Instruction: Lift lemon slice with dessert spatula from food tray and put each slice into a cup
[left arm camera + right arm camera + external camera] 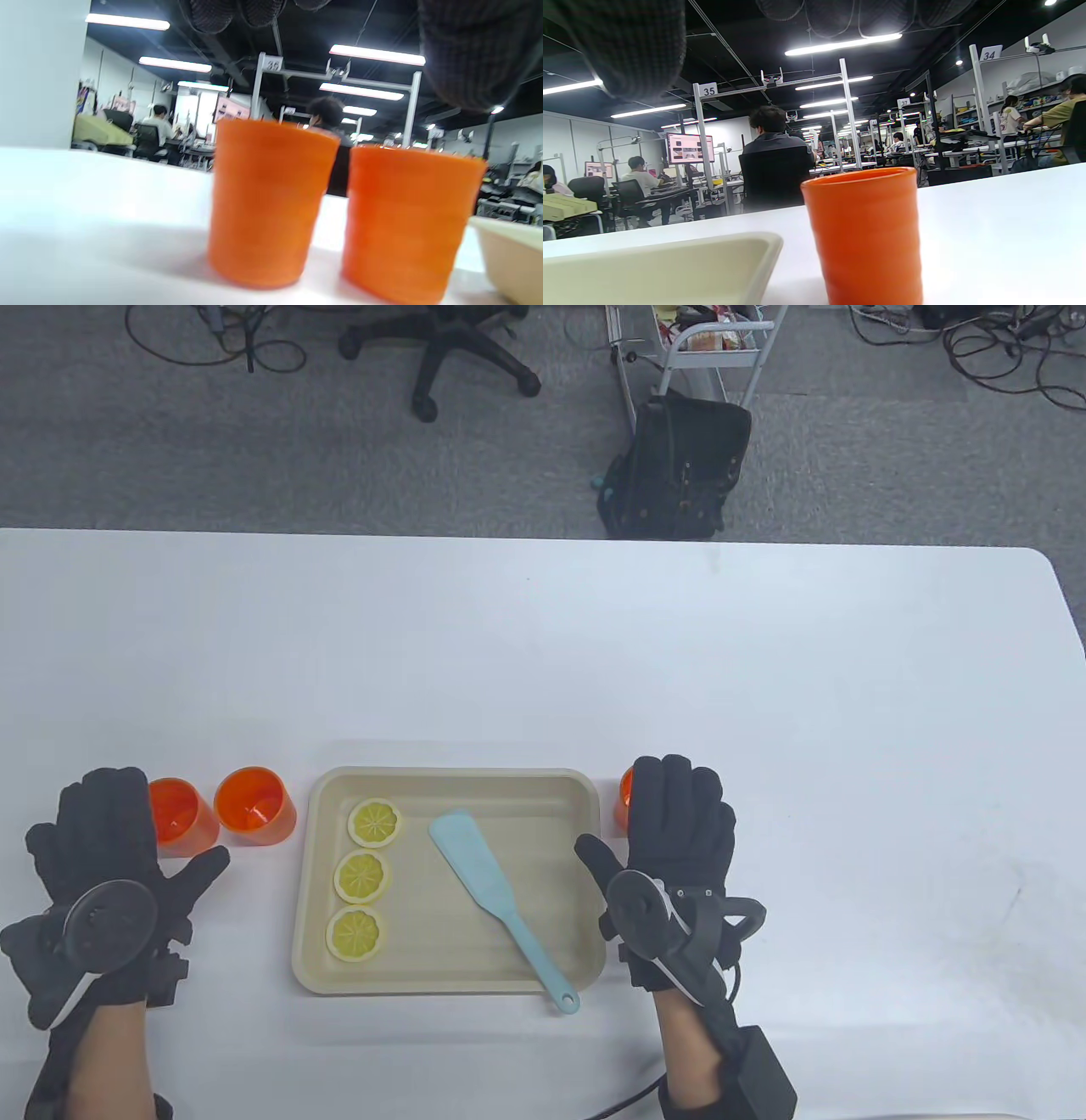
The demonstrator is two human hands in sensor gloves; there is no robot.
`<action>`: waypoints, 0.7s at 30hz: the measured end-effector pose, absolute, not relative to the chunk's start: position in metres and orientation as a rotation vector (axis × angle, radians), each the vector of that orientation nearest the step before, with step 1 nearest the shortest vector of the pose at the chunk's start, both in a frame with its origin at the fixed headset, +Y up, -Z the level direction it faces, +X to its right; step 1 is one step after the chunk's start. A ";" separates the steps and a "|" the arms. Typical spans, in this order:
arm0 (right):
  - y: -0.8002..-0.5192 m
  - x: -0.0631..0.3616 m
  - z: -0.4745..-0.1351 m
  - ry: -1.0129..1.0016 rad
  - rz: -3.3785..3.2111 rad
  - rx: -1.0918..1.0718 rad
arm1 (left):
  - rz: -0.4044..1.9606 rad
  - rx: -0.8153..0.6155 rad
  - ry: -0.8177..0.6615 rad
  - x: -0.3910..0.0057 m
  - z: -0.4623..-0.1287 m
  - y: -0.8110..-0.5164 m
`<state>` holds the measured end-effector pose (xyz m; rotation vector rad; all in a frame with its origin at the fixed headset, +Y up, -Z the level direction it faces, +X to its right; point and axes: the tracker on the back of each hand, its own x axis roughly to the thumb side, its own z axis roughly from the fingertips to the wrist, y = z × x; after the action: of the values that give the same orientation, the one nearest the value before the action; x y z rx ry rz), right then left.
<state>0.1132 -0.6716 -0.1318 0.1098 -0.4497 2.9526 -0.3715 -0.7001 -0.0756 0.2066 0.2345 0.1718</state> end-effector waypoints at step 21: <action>-0.674 0.099 -0.123 -0.344 2.955 0.216 | 0.367 -0.054 0.364 -0.398 -0.100 -0.749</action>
<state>0.0990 -0.6740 -0.1226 0.2158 -0.3440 2.9549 -0.3979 -0.7485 -0.0998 -0.0543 0.3638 0.3674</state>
